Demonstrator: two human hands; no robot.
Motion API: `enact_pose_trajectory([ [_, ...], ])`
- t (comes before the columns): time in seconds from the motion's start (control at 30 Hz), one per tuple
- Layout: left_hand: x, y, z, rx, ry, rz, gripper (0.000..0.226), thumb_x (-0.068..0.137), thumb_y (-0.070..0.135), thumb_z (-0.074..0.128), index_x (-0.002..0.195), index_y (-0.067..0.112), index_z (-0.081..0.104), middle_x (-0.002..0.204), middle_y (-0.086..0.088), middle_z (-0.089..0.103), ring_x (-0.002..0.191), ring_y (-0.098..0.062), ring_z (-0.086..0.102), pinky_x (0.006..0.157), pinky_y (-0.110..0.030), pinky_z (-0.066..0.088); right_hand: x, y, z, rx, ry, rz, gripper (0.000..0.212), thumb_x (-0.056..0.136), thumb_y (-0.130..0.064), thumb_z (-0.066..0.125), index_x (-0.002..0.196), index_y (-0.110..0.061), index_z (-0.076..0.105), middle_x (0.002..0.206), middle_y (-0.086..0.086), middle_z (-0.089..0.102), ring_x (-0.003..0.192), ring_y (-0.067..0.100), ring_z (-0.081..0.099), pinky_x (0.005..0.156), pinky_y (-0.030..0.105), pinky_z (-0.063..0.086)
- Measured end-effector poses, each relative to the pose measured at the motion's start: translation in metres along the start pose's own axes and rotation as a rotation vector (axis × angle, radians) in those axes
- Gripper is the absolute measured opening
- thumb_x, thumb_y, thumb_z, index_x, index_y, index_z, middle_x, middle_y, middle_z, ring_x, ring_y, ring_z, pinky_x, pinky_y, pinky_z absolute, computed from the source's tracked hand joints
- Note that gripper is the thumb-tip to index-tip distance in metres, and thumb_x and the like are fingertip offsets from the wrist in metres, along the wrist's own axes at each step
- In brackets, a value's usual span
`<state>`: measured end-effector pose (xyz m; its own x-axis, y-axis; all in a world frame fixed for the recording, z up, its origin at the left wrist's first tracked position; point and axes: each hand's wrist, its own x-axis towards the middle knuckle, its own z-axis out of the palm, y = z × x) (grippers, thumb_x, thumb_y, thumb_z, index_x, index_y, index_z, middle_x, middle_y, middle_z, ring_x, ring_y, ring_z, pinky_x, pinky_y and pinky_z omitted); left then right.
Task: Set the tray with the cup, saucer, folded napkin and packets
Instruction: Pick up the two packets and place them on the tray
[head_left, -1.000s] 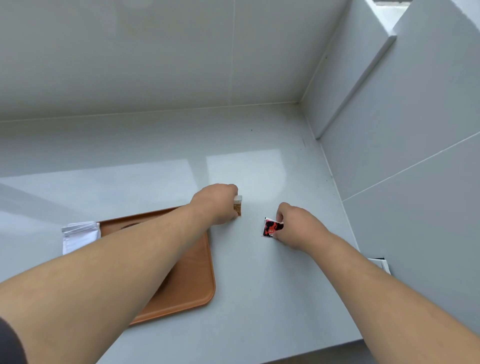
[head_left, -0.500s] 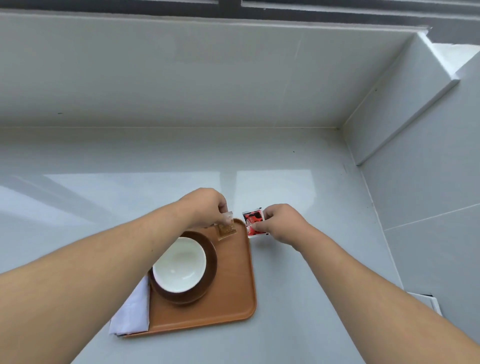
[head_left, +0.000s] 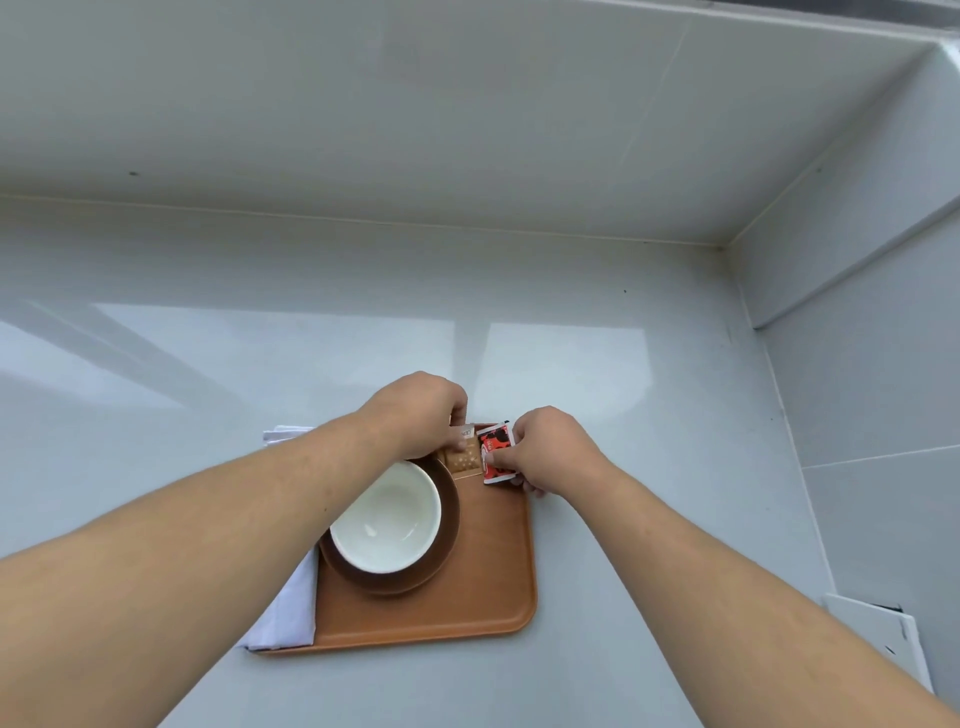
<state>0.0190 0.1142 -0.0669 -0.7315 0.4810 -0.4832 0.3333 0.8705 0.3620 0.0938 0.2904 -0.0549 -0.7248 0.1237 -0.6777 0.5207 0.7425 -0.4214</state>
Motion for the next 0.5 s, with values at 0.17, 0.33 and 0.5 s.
enact_pose_trajectory([
  [0.17, -0.003, -0.001, -0.004, 0.01, 0.023, -0.013, 0.047, 0.07, 0.054, 0.087, 0.095, 0.028, 0.057, 0.087, 0.009, 0.056, 0.087, -0.019, 0.055, 0.06, -0.032, 0.036, -0.006, -0.002, -0.001, 0.025, -0.033, 0.004, 0.034, 0.09, -0.037, 0.07, 0.068, -0.01, 0.063, 0.065, 0.012, 0.077, 0.048, 0.022, 0.068, 0.05, 0.032, 0.059],
  [0.33, -0.009, 0.0, -0.006, 0.113, -0.042, -0.106, 0.058, 0.063, 0.069, 0.083, 0.084, 0.027, 0.048, 0.079, 0.009, 0.054, 0.085, -0.022, 0.056, 0.059, -0.032, 0.038, -0.005, 0.007, -0.001, -0.332, -0.006, -0.006, 0.044, 0.084, -0.052, 0.069, 0.063, -0.017, 0.052, 0.071, 0.004, 0.067, 0.069, 0.024, 0.062, 0.06, 0.031, 0.047],
  [0.5, -0.006, 0.008, -0.001, 0.181, -0.075, -0.192, 0.064, 0.059, 0.075, 0.081, 0.084, 0.024, 0.053, 0.083, 0.006, 0.059, 0.084, -0.021, 0.057, 0.058, -0.031, 0.039, -0.005, 0.011, 0.006, -0.424, 0.054, 0.06, 0.051, 0.071, -0.068, 0.073, 0.067, -0.022, 0.051, 0.07, -0.005, 0.056, 0.07, 0.019, 0.057, 0.05, 0.027, 0.035],
])
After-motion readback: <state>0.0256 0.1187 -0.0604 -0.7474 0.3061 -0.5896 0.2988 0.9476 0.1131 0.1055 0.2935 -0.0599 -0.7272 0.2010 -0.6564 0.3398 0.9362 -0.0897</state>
